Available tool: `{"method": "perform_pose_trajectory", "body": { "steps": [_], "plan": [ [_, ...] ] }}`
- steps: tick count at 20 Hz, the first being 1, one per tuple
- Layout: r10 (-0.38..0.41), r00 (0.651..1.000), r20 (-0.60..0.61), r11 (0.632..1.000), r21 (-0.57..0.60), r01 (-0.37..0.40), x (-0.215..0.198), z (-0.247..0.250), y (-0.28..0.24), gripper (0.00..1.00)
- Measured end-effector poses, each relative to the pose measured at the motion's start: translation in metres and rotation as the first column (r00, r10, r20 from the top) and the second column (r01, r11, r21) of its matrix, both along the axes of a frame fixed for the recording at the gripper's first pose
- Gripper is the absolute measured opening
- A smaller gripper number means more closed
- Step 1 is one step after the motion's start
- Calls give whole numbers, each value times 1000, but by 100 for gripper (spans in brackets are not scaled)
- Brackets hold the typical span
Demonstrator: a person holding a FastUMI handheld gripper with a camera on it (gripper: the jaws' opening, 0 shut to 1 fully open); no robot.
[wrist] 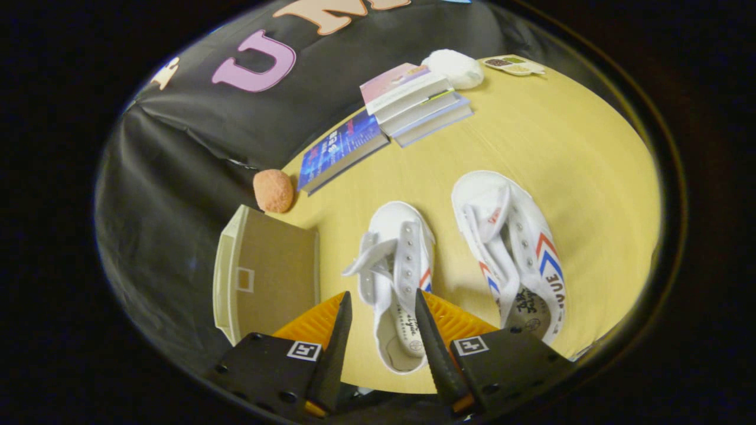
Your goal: Open the storage box then place both shoes into the box .Put the left shoe in first, then the right shoe, with the right side of both shoes facing outward in a uniform manner.
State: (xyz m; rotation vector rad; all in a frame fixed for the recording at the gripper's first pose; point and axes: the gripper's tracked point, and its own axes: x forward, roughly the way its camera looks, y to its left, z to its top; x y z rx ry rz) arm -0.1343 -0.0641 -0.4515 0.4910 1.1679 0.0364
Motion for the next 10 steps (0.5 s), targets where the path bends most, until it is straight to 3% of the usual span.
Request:
{"method": "perform_pose_trajectory", "body": {
  "steps": [10],
  "plan": [
    [48,995,-86,987,-152,-61,-12,-53,-13,67]
  ]
}}
